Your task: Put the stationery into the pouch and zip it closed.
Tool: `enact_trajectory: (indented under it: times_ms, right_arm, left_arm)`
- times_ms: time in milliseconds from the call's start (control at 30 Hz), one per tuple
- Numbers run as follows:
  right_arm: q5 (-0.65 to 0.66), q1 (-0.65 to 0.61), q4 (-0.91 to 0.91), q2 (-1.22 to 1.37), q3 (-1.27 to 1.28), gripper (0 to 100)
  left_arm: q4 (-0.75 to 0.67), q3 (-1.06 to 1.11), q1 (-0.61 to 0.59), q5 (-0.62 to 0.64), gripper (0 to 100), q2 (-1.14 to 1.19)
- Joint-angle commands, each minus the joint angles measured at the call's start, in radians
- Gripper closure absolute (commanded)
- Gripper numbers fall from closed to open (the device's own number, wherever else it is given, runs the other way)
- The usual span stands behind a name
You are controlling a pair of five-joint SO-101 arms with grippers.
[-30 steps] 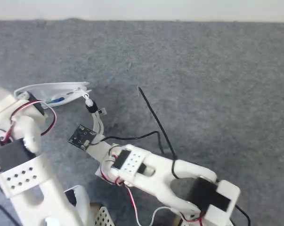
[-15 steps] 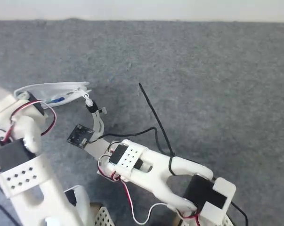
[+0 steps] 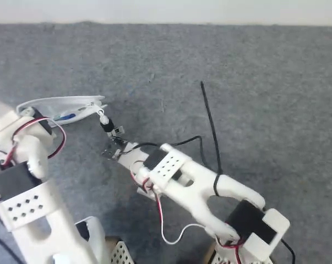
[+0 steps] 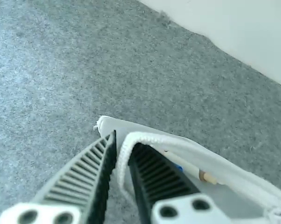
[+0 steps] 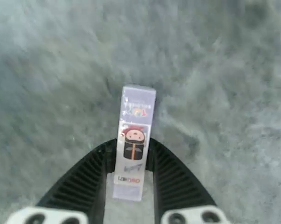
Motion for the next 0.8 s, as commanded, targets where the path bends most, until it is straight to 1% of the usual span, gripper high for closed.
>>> enact_trajectory:
  times_ms: [0, 100, 167, 300, 367, 667, 767]
  right_arm:
    - [0.035, 0.021, 0.036, -0.071, -0.035, 95.7]
    - [0.034, 0.021, 0.036, -0.071, -0.035, 88.1]
    - [-0.002, 0.019, 0.033, -0.074, -0.035, 86.0]
    - [-0.069, -0.013, 0.028, -0.071, -0.055, 85.9]
    - [-0.074, -0.024, 0.024, -0.07, -0.061, 85.9]
    - [-0.071, -0.022, -0.14, -0.068, -0.006, 86.7]
    - [-0.071, -0.022, -0.159, -0.05, -0.002, 86.7]
  left_arm:
    - [-0.038, -0.019, -0.003, 0.011, 99, -0.009]
    - [-0.041, -0.019, -0.005, 0.011, 99, -0.009]
    - [-0.041, -0.019, -0.005, 0.009, 99, -0.009]
    - [-0.041, -0.018, -0.005, 0.009, 99, -0.009]
    - [-0.041, -0.018, -0.005, 0.009, 99, -0.009]
    - [-0.038, -0.018, -0.005, 0.009, 99, -0.009]
    - [-0.037, -0.018, -0.005, 0.009, 99, -0.009]
